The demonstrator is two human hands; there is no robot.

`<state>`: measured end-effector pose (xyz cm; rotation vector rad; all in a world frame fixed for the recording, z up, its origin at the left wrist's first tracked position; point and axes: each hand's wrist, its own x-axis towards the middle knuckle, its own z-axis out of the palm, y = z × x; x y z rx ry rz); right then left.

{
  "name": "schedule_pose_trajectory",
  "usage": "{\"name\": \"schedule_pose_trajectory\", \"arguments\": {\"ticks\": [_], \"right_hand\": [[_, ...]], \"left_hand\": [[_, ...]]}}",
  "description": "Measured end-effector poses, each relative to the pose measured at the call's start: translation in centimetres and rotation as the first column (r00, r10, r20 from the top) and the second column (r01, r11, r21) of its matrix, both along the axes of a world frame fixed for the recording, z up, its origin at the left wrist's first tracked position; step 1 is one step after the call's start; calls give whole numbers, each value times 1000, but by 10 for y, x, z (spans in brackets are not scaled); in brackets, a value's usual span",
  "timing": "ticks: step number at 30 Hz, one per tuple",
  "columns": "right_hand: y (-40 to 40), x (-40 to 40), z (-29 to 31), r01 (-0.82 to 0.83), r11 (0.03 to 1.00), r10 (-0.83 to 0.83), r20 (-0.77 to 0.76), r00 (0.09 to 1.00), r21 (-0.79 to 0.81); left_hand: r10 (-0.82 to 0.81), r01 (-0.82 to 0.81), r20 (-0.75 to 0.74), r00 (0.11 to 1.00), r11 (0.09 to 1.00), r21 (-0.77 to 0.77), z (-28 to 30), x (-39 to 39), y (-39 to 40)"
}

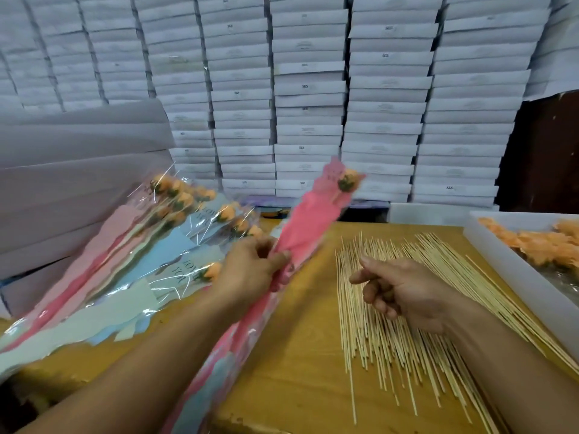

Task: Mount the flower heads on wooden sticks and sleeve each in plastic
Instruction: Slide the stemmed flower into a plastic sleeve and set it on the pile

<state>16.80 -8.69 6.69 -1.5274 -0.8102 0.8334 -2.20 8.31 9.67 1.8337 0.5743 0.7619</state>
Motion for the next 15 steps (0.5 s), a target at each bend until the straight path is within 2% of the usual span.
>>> {"name": "schedule_pose_trajectory", "arguments": {"ticks": [6,15], "right_hand": [[-1,0,-1,-24,998,27,51,998,-50],[0,2,-5,-18,996,27,106,994,-85]], "left_hand": [[286,-283,23,958,931,229,8,-35,75],[525,-471,-13,851,775,421,9,-84,165]]}}
